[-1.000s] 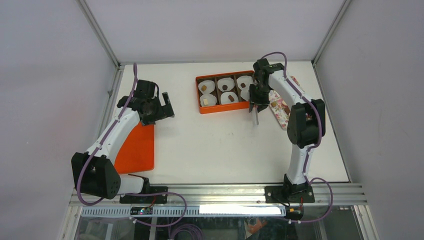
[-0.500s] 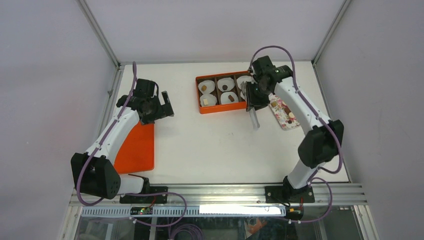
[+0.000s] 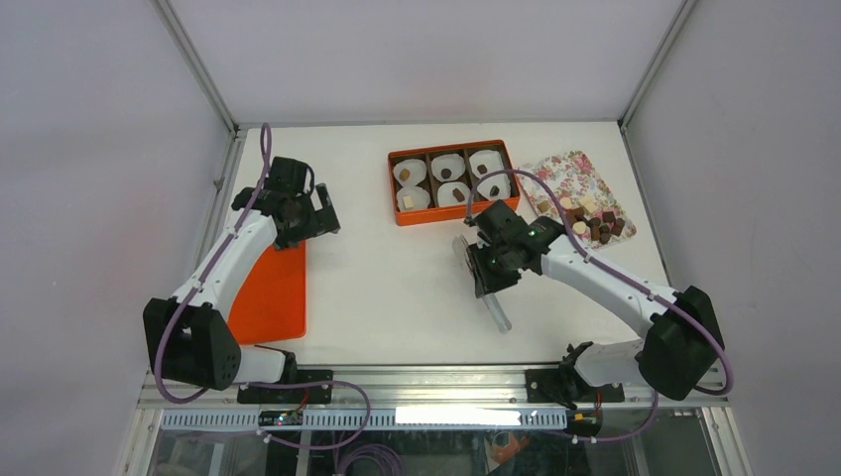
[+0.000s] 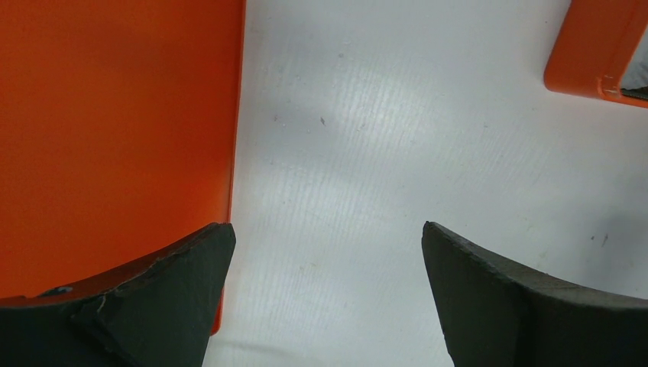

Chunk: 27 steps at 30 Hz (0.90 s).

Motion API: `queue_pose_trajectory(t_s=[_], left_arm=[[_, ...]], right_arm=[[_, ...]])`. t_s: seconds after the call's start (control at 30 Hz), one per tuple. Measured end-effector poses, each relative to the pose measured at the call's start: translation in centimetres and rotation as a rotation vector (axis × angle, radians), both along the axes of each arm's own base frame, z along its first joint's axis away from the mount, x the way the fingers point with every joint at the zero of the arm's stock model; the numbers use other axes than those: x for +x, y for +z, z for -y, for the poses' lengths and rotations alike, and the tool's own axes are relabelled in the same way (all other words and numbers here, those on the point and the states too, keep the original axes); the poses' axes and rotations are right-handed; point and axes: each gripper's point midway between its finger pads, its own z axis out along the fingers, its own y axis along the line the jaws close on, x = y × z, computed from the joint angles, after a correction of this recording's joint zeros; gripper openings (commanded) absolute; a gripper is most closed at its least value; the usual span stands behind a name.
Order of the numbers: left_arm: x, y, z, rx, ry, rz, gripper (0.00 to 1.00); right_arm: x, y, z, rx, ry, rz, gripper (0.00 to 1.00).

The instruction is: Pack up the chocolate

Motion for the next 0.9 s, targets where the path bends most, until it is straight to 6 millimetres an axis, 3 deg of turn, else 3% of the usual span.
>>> queue_pose_trajectory(t_s=[0.13, 0.23, 0.4, 0.6, 0.8, 0.9], left_arm=[[-0.1, -2.0, -0.6, 0.025, 0.032, -0.063, 0.99], [-0.6, -4.5, -1.2, 0.041, 0.069, -0.15, 0.97], [-0.8, -7.2, -2.2, 0.068, 0.11, -0.242, 0.93], [-0.7, -10.1, -3.1, 0.124, 0.122, -0.329, 0.83], [-0.5, -11.1, -3.6, 0.15, 0.121, -0.358, 0.74], [0.2, -11.2, -3.8, 0.153, 0.116, -0.355, 0.66]], right_arm=[[-0.8, -1.9, 0.3, -0.05, -0.043, -0.004, 0.33], [-0.4, -2.4, 0.1, -0.063, -0.083, 0.032, 0.34], [0.4, -4.0, 0.6, -0.086, -0.18, 0.064, 0.38], [0.6, -6.5, 1.2, -0.132, -0.283, 0.044, 0.38], [0.7, -7.6, 0.8, -0.117, -0.352, 0.034, 0.59], [0.6, -7.9, 0.7, -0.112, -0.365, 0.031, 0.65]])
